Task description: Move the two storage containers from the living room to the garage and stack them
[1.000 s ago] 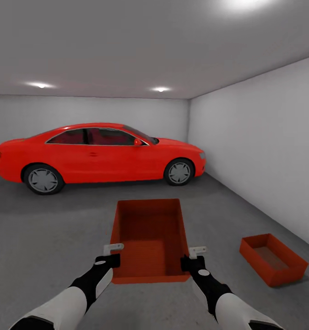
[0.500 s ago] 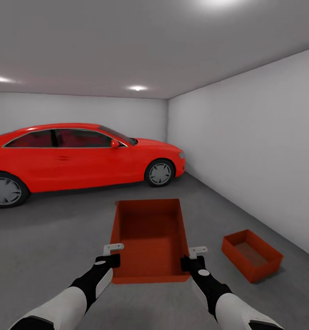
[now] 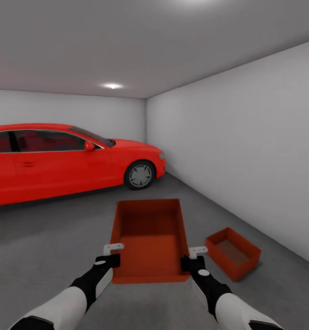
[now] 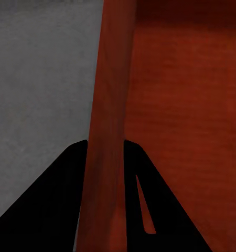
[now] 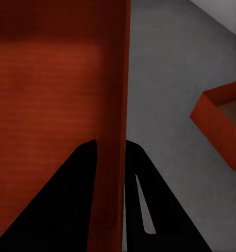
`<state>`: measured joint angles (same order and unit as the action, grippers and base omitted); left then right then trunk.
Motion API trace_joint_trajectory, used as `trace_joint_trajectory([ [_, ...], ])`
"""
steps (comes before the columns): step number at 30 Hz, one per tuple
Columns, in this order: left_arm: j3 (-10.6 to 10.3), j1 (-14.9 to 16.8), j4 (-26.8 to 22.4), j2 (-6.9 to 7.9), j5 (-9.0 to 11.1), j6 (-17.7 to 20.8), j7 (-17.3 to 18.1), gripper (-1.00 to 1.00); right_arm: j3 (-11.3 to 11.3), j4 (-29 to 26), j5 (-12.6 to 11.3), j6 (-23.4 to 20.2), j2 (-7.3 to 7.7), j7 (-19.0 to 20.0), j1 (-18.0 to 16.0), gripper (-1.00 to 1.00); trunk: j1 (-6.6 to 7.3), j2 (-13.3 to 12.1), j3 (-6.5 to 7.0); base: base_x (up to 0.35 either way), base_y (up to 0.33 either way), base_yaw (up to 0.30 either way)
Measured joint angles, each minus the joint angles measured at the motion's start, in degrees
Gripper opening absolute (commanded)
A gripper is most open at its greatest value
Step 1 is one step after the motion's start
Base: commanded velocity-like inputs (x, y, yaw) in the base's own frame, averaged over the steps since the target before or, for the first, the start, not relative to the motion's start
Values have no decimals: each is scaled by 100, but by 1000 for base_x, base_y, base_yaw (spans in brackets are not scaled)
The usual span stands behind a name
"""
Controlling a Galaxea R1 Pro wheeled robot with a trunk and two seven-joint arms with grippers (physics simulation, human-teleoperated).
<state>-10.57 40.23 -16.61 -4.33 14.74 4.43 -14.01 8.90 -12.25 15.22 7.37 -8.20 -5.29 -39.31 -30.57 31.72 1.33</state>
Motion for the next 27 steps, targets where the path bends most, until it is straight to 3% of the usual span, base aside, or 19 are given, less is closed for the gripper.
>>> trace_joint_trajectory([
  [27,3,0,-12,0,-14,7,0,-100,4,0,-5,7,0,0,0,-100,0,0,0,321,0,-288],
])
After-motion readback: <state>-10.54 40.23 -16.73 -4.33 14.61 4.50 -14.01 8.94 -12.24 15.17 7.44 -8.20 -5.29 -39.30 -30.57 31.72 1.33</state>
